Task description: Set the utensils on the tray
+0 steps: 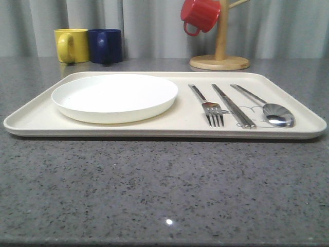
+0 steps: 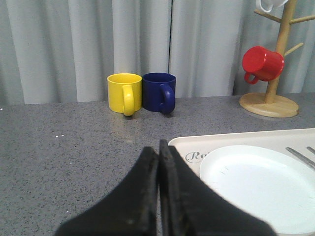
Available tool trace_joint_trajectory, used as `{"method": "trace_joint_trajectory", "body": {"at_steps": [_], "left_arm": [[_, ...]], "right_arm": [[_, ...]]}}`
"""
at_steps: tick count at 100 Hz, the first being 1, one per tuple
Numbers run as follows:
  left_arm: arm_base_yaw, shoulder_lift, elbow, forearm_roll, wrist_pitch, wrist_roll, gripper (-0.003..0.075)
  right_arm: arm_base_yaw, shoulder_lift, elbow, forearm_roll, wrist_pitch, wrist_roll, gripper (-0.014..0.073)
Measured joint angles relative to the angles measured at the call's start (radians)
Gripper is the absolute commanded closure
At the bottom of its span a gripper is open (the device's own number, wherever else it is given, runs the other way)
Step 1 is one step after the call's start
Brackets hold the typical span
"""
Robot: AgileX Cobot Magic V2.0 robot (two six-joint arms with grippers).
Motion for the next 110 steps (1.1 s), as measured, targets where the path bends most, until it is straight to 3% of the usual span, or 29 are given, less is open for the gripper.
{"method": "trace_joint_trajectory", "body": {"at_steps": [46, 73, 110], "left_arm": [[0.000, -0.002, 0.002, 0.062, 0.000, -0.008, 0.0738], [0.000, -0.104, 0.077, 0.451, -0.002, -0.361, 0.0738], [0.082, -0.363, 0.339, 0.498, -0.069, -0.408, 0.0738]], "right_arm": [[0.000, 0.000, 0.000, 0.000, 0.000, 0.000, 0.0671], [0.000, 0.000, 0.000, 0.000, 0.000, 0.000, 0.0671], [0.000, 0.000, 0.000, 0.000, 0.000, -0.002, 0.0671]]}}
